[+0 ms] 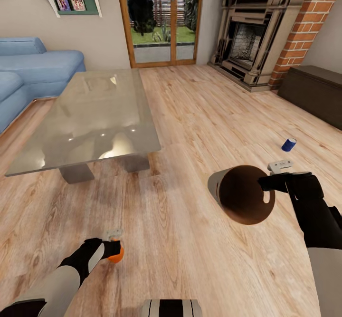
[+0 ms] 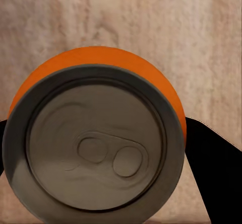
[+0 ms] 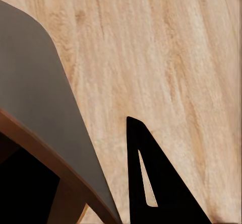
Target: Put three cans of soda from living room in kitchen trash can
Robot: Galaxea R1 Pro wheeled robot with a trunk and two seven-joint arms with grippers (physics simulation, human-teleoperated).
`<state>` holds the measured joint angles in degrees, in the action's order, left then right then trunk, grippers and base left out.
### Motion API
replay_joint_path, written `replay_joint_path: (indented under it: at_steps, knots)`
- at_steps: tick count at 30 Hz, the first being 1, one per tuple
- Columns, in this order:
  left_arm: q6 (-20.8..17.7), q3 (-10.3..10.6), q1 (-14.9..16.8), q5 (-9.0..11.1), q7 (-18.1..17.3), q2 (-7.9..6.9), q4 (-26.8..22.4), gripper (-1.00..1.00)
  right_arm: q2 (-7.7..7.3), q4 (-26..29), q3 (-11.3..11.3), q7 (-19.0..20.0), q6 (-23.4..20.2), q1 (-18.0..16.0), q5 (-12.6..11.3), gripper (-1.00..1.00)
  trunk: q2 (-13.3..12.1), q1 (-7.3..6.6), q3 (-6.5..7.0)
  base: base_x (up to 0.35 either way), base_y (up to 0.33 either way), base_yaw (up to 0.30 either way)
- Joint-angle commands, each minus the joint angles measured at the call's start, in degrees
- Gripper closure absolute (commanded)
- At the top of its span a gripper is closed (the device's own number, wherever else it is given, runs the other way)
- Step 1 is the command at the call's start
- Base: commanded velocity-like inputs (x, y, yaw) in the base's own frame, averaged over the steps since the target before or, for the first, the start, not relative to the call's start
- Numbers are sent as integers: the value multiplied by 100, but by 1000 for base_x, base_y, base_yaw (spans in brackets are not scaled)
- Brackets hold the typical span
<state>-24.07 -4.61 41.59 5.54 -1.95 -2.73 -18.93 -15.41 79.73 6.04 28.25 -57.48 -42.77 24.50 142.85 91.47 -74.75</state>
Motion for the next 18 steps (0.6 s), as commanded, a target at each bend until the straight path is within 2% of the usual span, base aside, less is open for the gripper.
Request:
replay_joint_path:
  at_steps: [1,6,14,15,18]
  knots:
    - [-33,0,0,-1,1,0,0,100,1,2,-1,20,-12,-2,-33,100,0,-1,1,0,0,0]
    - [-194,-21,-120,11,4,-30,-130,100,131,134,-124,31,-66,-79,247,100,0,-1,1,0,0,0]
    - [-449,-30,-378,16,-11,-42,-260,100,388,383,-387,40,-252,-114,286,100,0,-1,1,0,0,0]
    - [-793,-31,-718,17,-12,-42,-262,100,436,501,-641,40,-252,-115,-1335,100,0,-1,1,0,0,0]
    - [-798,-31,-729,17,-14,-42,-265,100,443,509,-653,40,-252,-116,-1326,100,0,-1,1,0,0,0]
